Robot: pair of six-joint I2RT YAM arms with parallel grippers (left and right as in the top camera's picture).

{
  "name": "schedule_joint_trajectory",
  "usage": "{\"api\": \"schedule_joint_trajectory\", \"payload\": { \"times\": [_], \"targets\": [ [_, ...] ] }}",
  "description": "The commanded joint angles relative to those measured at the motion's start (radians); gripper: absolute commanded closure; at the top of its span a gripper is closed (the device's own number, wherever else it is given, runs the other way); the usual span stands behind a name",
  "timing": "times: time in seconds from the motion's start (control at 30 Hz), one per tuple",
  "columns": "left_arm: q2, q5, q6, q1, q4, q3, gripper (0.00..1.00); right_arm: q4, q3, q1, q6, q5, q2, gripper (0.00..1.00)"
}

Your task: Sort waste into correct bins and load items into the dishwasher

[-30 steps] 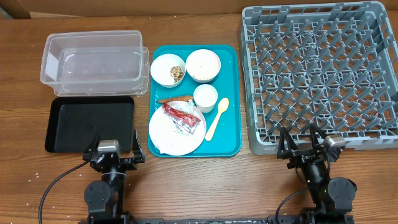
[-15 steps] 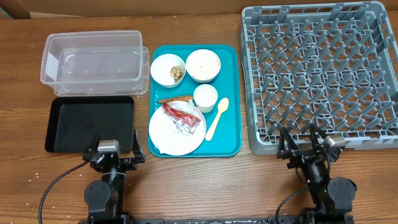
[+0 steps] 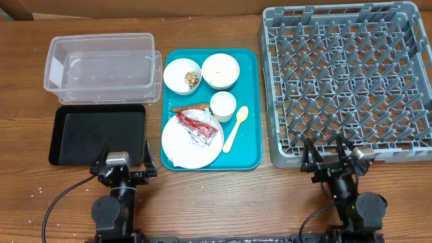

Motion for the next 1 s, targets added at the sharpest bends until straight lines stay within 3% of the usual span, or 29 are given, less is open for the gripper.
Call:
{"api": "schedule_joint_trajectory", "payload": {
  "times": [0.0, 0.37, 0.47, 0.57, 0.7, 0.87, 0.97],
  "targets": [
    [-0.011, -0.01, -0.003, 0.006, 0.003, -0.008, 0.0, 0.007, -0.011, -0.005, 0.006, 0.01, -0.008, 0.0],
    [-0.011, -0.036, 0.004, 0.006, 0.015, -0.008, 0.0, 0.026, -0.01, -0.005, 0.007, -0.001, -0.008, 0.0],
    [-0.011, -0.061, 0.002, 0.006, 0.1, -0.008, 0.0, 0.059, -0.01, -0.005, 0.006, -0.069, -0.008, 0.0],
    [-0.011, 0.029, 0.078, 0.005, 0.143, 0.029, 0.0, 0.074, 0.013, -0.005, 0.006, -0.128, -0.008, 0.0],
    [0.013, 0.173, 0.123, 0.005, 0.075, 0.139, 0.0, 0.036, 0.145, -0.005, -0.002, -0.182, -0.008, 0.0],
    [0.329, 0.354, 0.133, 0.005, -0.076, 0.444, 0.0, -0.237, 0.488, -0.005, -0.143, -0.172, 0.056, 0.0],
    [0.645, 0.441, 0.132, -0.002, -0.27, 0.749, 0.0, -0.422, 0.699, -0.005, -0.163, -0.142, 0.168, 0.0]
  ]
}}
